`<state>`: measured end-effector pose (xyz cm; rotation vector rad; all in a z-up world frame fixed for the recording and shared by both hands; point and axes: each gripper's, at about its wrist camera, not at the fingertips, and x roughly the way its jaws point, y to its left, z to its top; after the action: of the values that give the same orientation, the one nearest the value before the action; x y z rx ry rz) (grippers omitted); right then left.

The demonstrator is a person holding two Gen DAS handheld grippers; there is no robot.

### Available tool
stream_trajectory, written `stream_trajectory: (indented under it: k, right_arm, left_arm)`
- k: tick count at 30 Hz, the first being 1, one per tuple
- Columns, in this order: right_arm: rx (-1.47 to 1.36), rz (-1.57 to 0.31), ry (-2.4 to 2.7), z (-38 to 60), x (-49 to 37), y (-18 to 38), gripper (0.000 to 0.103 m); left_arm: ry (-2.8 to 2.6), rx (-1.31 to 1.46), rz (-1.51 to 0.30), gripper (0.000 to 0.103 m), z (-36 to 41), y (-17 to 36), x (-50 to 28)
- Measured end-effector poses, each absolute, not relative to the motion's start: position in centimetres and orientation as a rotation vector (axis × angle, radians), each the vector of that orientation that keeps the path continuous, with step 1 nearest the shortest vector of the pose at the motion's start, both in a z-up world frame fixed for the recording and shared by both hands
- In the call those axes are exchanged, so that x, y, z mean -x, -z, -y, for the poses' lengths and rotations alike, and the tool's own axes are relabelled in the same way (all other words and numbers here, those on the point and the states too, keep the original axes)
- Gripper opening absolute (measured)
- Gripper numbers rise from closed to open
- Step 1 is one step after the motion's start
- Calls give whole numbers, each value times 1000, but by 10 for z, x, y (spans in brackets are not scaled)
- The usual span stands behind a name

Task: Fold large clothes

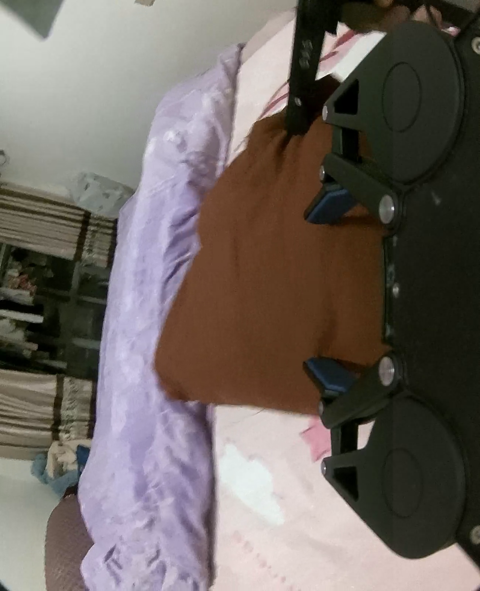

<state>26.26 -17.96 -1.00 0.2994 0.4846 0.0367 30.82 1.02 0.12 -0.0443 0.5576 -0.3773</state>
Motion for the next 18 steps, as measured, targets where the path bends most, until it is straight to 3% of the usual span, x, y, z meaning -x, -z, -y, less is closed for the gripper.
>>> stream_trajectory:
  k: [7,18]
  right_arm:
    - [-200,-423,-29,162,-302,-33,16]
    - [-200,-569,29,159,-356,8,16]
  left_arm:
    - [305,13,-532,80,-6,-33,-359]
    - [290,16,-610,80,7,-2,-398]
